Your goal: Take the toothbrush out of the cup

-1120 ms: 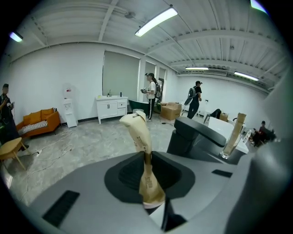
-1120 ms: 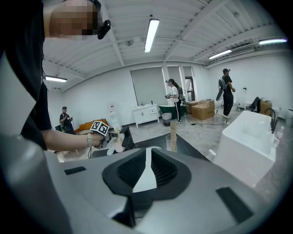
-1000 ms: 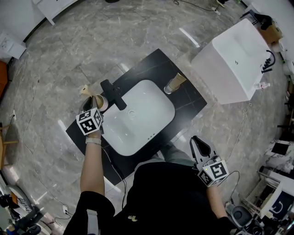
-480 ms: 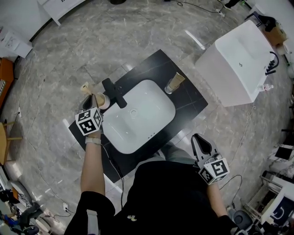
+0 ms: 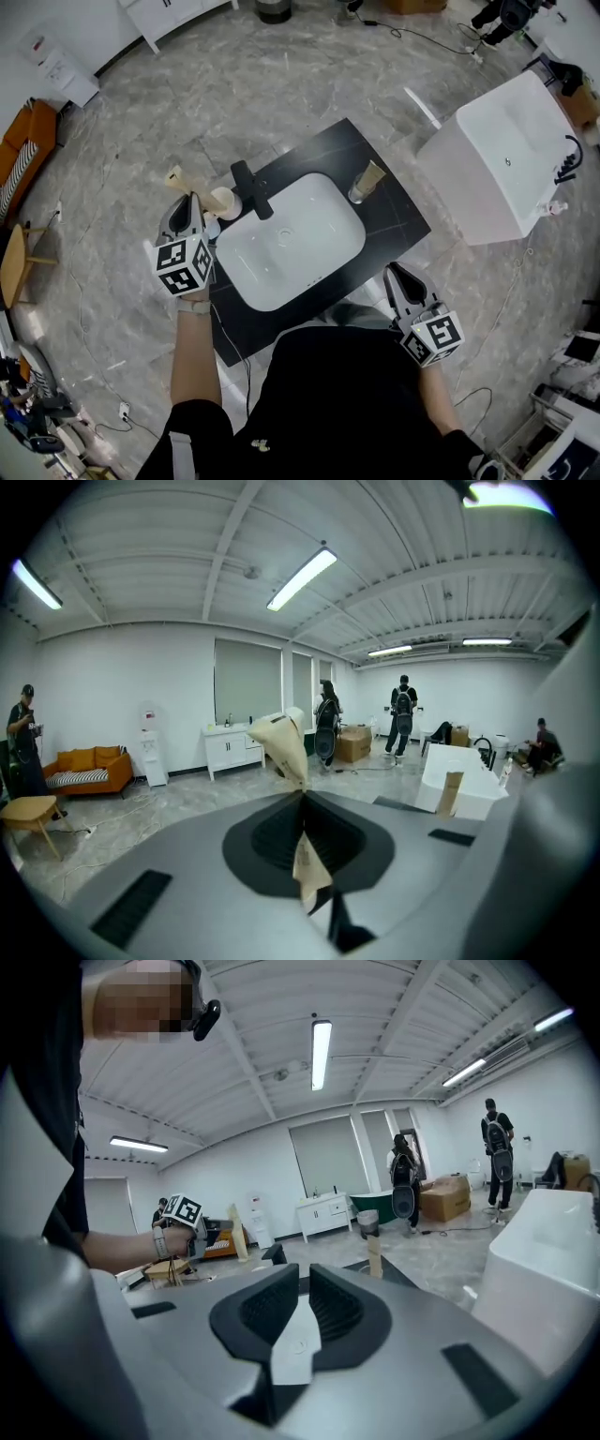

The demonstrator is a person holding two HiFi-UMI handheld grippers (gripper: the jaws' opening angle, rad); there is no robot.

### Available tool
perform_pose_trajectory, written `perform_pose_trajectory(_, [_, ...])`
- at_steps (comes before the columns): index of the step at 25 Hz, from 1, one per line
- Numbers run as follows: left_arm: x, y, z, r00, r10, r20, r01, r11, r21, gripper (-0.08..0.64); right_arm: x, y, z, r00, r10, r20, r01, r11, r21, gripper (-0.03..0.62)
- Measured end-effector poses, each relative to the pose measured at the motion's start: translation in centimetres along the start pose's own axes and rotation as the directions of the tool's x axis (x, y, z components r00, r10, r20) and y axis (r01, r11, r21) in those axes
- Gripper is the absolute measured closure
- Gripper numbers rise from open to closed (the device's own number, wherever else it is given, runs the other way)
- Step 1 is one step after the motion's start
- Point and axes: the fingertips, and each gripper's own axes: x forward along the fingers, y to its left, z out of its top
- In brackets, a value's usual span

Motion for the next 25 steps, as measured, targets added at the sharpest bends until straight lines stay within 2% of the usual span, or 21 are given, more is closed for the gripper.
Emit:
perform_pose_trajectory(6, [-5.3, -1.8, 1.7, 0.999, -0.012, 0.048, 0.014, 0.999, -0.03, 0.537, 2.0, 0.9, 0.7, 0.996, 0.085, 0.031, -0.086, 0.996, 0.004, 0.54])
perform_pose_trajectory(13, [-10.3, -3.2, 1.3, 0.999, -0.014, 0.052, 0.016, 0.999, -0.043, 0.537, 4.7, 3.7, 1.5, 0.978, 0.206, 0.021, -0.205, 0.979, -0.016, 0.54])
perform_pose_trajectory(25, [-16.1, -4.0, -4.7, 0.998, 0.062, -0.009, -0.063, 0.987, -0.148, 0.537, 7.9, 8.5, 0.7, 0.928, 0.371, -0.048, -0.373, 0.927, -0.051, 0.54])
